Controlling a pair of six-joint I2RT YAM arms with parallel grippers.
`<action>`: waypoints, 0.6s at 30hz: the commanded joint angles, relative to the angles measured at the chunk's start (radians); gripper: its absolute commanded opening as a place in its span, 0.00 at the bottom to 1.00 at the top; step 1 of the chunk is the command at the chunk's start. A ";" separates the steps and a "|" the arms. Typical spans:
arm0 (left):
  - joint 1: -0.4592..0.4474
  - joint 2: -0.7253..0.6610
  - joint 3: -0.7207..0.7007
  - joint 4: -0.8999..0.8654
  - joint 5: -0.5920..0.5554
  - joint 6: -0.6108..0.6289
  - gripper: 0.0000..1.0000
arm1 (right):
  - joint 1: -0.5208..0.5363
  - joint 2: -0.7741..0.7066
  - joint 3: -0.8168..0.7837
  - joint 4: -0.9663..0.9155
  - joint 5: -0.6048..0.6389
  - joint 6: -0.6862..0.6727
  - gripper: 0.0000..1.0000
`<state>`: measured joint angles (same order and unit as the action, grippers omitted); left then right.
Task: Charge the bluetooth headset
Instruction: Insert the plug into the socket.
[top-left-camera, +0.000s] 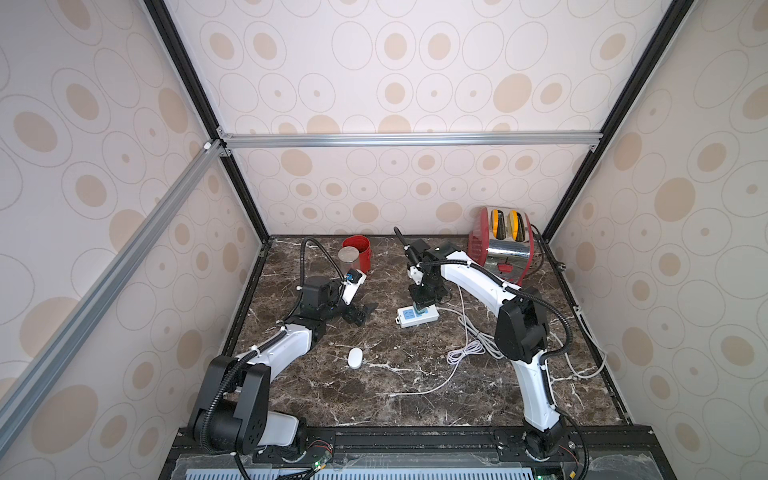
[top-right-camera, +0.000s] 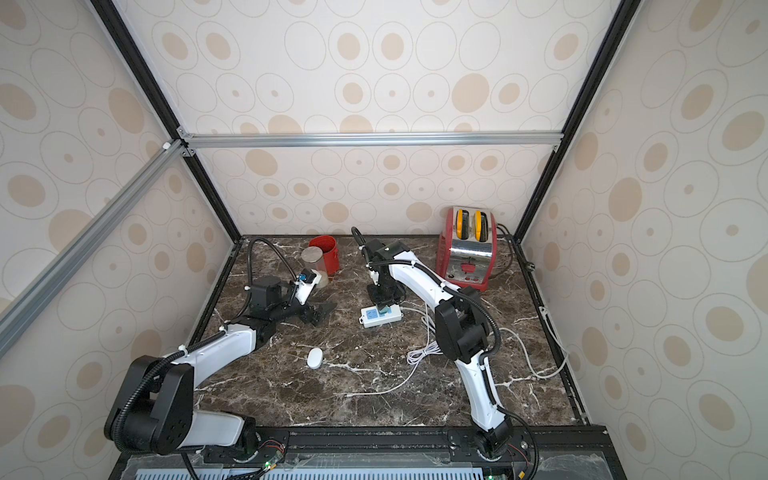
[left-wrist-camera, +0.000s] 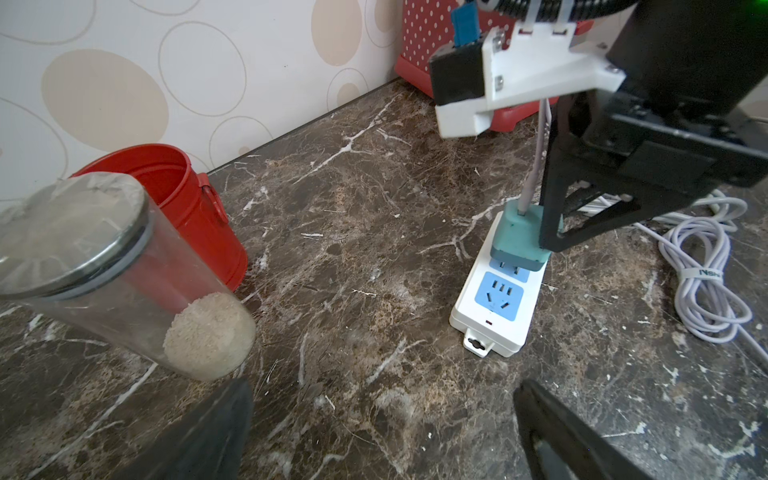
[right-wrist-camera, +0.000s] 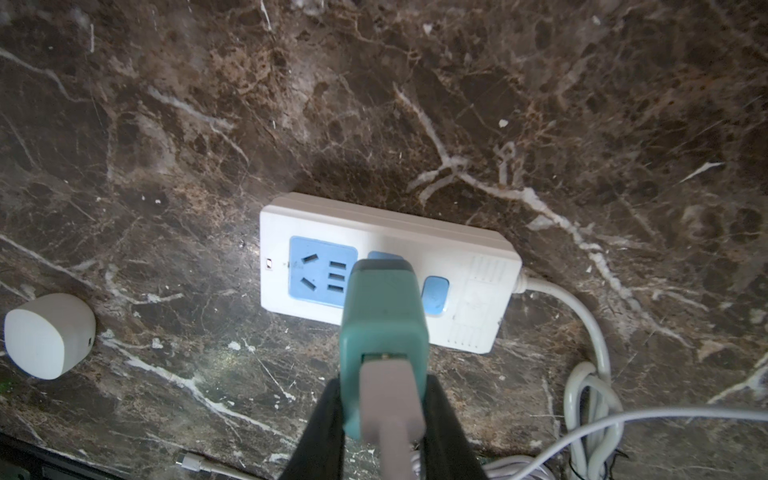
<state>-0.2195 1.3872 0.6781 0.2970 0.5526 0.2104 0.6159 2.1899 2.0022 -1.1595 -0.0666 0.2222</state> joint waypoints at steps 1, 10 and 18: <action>0.009 -0.005 0.041 -0.012 0.014 0.027 0.99 | 0.010 0.031 0.010 -0.053 0.035 -0.007 0.00; 0.009 -0.007 0.042 -0.015 0.016 0.027 0.99 | 0.039 0.054 0.035 -0.077 0.107 -0.027 0.00; 0.009 -0.011 0.044 -0.022 0.016 0.032 0.99 | 0.046 0.057 -0.058 -0.067 0.075 -0.005 0.00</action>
<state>-0.2192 1.3872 0.6796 0.2951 0.5549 0.2165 0.6563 2.2189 2.0216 -1.1995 0.0284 0.2184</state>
